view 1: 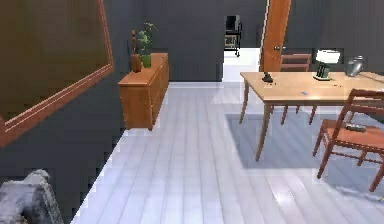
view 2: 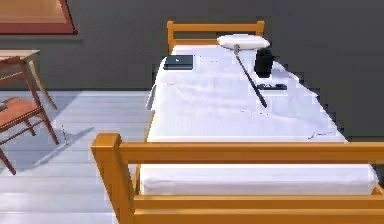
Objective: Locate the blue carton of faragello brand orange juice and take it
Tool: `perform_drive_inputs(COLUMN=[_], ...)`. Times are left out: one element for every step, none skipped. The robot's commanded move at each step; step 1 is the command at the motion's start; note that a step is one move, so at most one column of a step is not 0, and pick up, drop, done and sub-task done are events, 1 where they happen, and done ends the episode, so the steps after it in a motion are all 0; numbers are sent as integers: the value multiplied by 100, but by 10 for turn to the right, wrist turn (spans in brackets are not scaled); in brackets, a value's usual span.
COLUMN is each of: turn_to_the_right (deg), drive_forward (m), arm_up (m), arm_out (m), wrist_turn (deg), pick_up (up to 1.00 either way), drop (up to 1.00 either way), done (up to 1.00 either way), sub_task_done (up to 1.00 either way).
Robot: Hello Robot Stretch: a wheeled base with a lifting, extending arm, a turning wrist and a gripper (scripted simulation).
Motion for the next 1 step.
perform_drive_inputs(turn_to_the_right=[60], drive_forward=[0], arm_up=[0], arm_out=[0], wrist_turn=[0], pick_up=[0], drop=[0], done=[0], sub_task_done=[0])
